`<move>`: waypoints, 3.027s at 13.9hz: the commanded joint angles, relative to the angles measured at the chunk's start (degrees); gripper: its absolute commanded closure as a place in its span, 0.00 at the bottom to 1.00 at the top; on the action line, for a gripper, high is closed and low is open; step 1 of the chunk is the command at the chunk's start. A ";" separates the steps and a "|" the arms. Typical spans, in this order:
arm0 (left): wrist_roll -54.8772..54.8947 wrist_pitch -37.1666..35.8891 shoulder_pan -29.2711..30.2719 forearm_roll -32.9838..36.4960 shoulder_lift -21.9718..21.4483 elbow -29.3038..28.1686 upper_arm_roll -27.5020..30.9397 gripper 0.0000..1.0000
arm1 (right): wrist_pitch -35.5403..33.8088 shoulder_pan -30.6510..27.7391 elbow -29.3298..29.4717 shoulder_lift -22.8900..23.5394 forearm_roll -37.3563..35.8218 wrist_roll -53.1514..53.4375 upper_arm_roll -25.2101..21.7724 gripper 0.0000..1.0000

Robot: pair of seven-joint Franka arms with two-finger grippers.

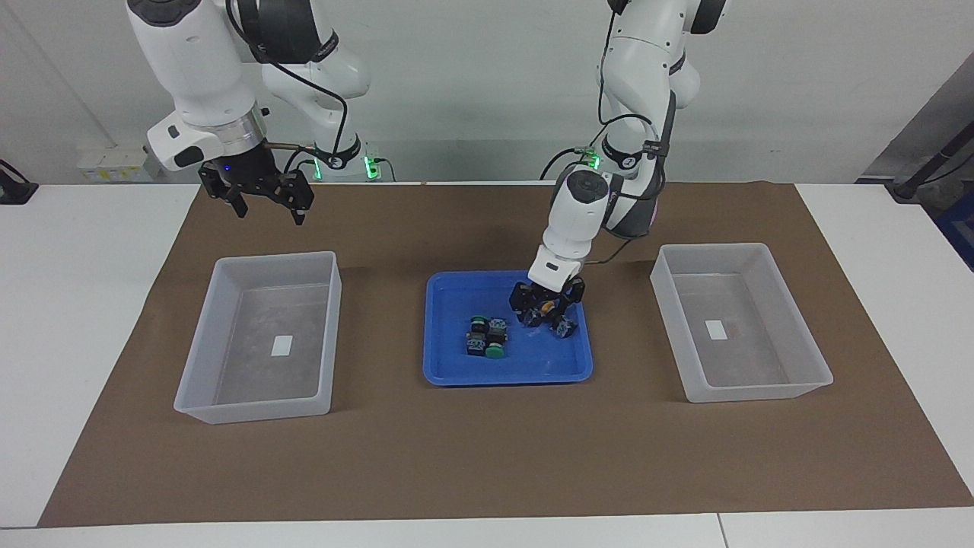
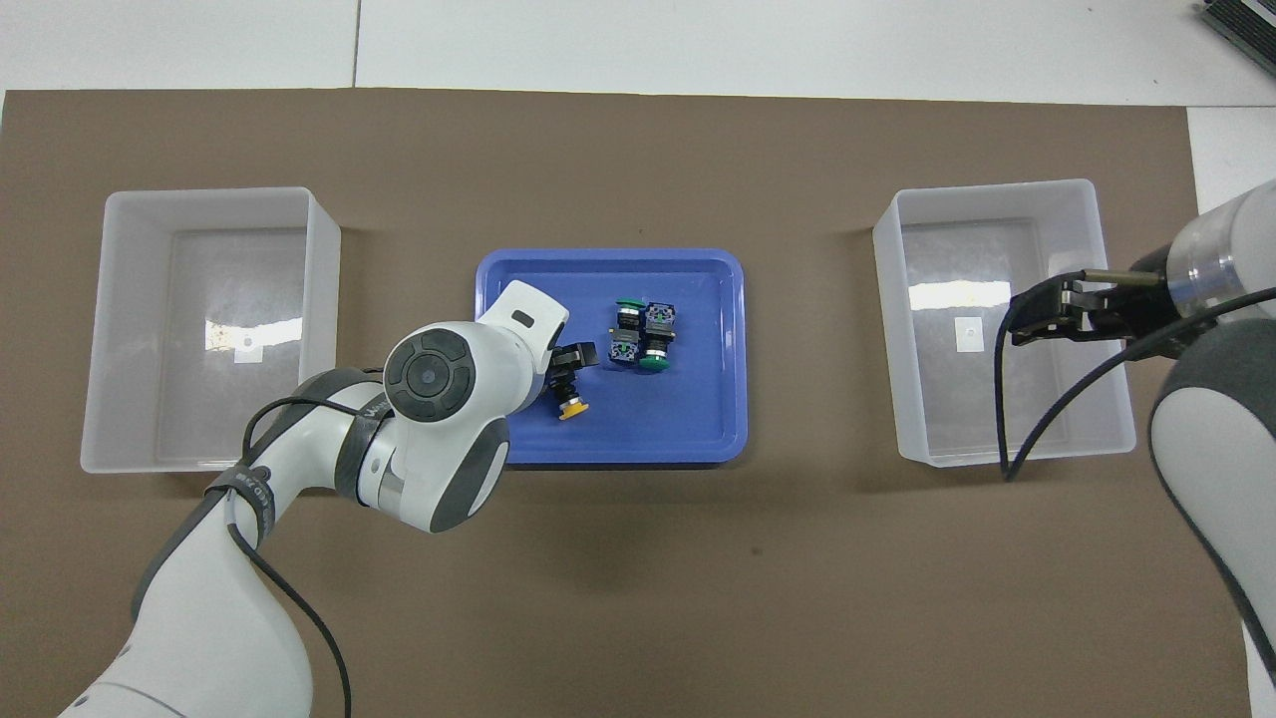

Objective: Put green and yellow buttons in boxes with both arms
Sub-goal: 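Grasp the yellow button with the left gripper and lift it, then carry the yellow button into the left box and release it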

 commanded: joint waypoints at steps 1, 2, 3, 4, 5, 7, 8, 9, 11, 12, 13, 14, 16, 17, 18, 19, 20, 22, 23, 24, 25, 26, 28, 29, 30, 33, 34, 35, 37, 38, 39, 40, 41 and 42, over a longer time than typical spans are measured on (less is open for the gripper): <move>-1.45 0.99 -2.20 -0.60 -0.18 -0.83 1.04 0.00 | -0.29 0.20 -0.70 -0.83 1.34 -1.43 -0.73 0.00; -2.32 1.16 -2.21 -0.60 -0.18 -0.92 1.04 0.00 | -0.29 0.20 -0.70 -0.83 1.34 -1.52 -0.73 0.00; -2.42 1.43 -2.21 -0.60 -0.18 -0.92 1.04 0.00 | -0.29 0.20 -0.70 -0.83 1.34 -1.43 -0.73 0.00; -2.33 1.78 -1.77 -0.60 -0.10 -0.83 1.04 0.00 | -0.29 0.20 -0.70 -0.83 1.34 -1.43 -0.73 0.00; -2.16 1.87 -1.51 -0.60 -0.09 -0.83 1.13 0.00 | -0.29 0.20 -0.70 -0.83 1.34 -1.43 -0.73 0.00; -1.72 2.04 -1.07 -0.33 -0.09 -0.83 1.13 0.00 | -0.29 0.12 -0.70 -0.83 1.34 -1.43 -0.73 0.00; -1.63 2.04 -0.37 -0.25 -0.01 -0.83 1.13 0.00 | -0.29 0.20 -0.70 -0.83 1.34 -1.43 -0.73 0.00; -1.63 2.04 0.07 -0.24 -0.01 -0.83 1.13 0.00 | -0.29 0.20 -0.70 -0.83 1.34 -1.43 -0.73 0.00; -2.24 2.13 0.43 -0.33 -0.01 -0.83 1.13 0.23 | -0.29 0.20 -0.70 -0.83 1.34 -1.43 -0.73 0.00; -2.33 2.13 0.51 -0.33 -0.01 -0.83 1.13 0.33 | -0.29 0.12 -0.70 -0.83 1.34 -1.43 -0.73 0.00; -2.33 2.13 0.86 -0.33 -0.01 -0.74 1.13 0.42 | -0.29 0.20 -0.70 -0.83 1.34 -1.43 -0.73 0.00; -2.42 2.13 1.04 -0.33 -0.01 -0.74 1.13 0.49 | -0.29 0.20 -0.70 -0.83 1.34 -1.43 -0.73 0.00; -2.42 2.13 1.13 -0.33 -0.01 -0.74 1.13 0.61 | -0.29 0.20 -0.70 -0.83 1.34 -1.43 -0.73 0.00; -2.50 2.13 1.13 -0.33 -0.01 -0.74 1.13 0.64 | -0.29 0.20 -0.70 -0.83 1.34 -1.43 -0.73 0.00; -2.59 2.04 1.13 -0.33 -0.01 -0.74 1.13 0.67 | -0.29 0.20 -0.70 -0.83 1.34 -1.43 -0.73 0.00; -2.59 2.04 1.13 -0.33 -0.01 -0.74 1.13 0.69 | -0.29 0.20 -0.70 -0.83 1.34 -1.43 -0.73 0.00; -2.59 2.04 1.04 -0.33 -0.01 -0.74 1.13 0.73 | -0.29 0.20 -0.70 -0.83 1.34 -1.43 -0.73 0.00; -2.77 1.78 1.13 -0.33 -0.01 -0.48 1.13 0.89 | -0.29 0.20 -0.70 -0.83 1.34 -1.43 -0.73 0.00; -2.94 1.26 1.13 -0.33 -0.01 -0.13 1.13 0.99 | -0.29 0.20 -0.70 -0.83 1.34 -1.43 -0.73 0.00; -2.94 1.08 1.13 -0.33 -0.01 -0.04 1.13 1.00 | -0.29 0.20 -0.70 -0.83 1.34 -1.43 -0.73 0.00; -2.94 0.99 1.13 -0.33 -0.09 -0.04 1.13 1.00 | -0.29 0.20 -0.70 -0.83 1.34 -1.43 -0.73 0.00; -2.94 0.64 1.13 -0.33 -0.44 0.05 1.21 1.00 | -0.29 0.20 -0.70 -0.83 1.34 -1.43 -0.73 0.00; -2.86 -4.69 1.22 -0.33 -0.97 2.67 1.39 1.00 | -0.29 0.20 -0.70 -0.83 1.34 -1.52 -0.73 0.00; -2.77 -7.16 1.22 -0.33 -1.06 4.25 1.39 1.00 | -0.29 0.20 -0.70 -0.83 1.34 -1.43 -0.73 0.00; -2.77 -8.40 1.39 -0.33 -1.58 4.96 1.39 1.00 | -0.29 0.20 -0.70 -0.83 1.34 -1.43 -0.73 0.00; -2.42 -10.43 1.66 -0.33 -3.16 5.06 1.48 1.00 | -0.29 0.20 -0.70 -0.83 1.34 -1.43 -0.73 0.00; -2.16 -11.31 2.61 -0.25 -4.04 5.06 1.39 1.00 | -0.29 0.20 -0.70 -0.83 1.34 -1.43 -0.73 0.00; -2.07 -11.66 2.80 -0.24 -4.14 4.89 1.39 1.00 | -0.29 0.20 -0.70 -0.83 1.34 -1.43 -0.73 0.00; -2.15 -12.01 2.45 -0.24 -4.49 4.62 1.39 1.00 | -0.29 0.20 -0.70 -0.83 1.34 -1.43 -0.73 0.00; -1.98 -12.63 2.88 -0.24 -4.84 4.62 1.39 1.00 | -0.29 0.20 -0.70 -0.83 1.34 -1.43 -0.73 0.00; -0.67 -14.64 3.93 -0.24 -6.49 4.62 1.48 1.00 | -0.29 0.20 -0.70 -0.83 1.34 -1.43 -0.73 0.00; 2.82 -17.96 6.81 -0.24 -8.51 4.71 1.30 1.00 | -0.29 0.20 -0.70 -0.83 1.34 -1.43 -0.73 0.00; 6.25 -21.74 8.76 -0.33 -10.88 4.88 1.30 1.00 | -0.29 0.20 -0.70 -0.83 1.34 -1.43 -0.73 0.00; 9.07 -25.26 11.04 -0.59 -12.65 5.23 1.22 1.00 | -0.29 0.20 -0.70 -0.83 1.34 -1.43 -0.73 0.00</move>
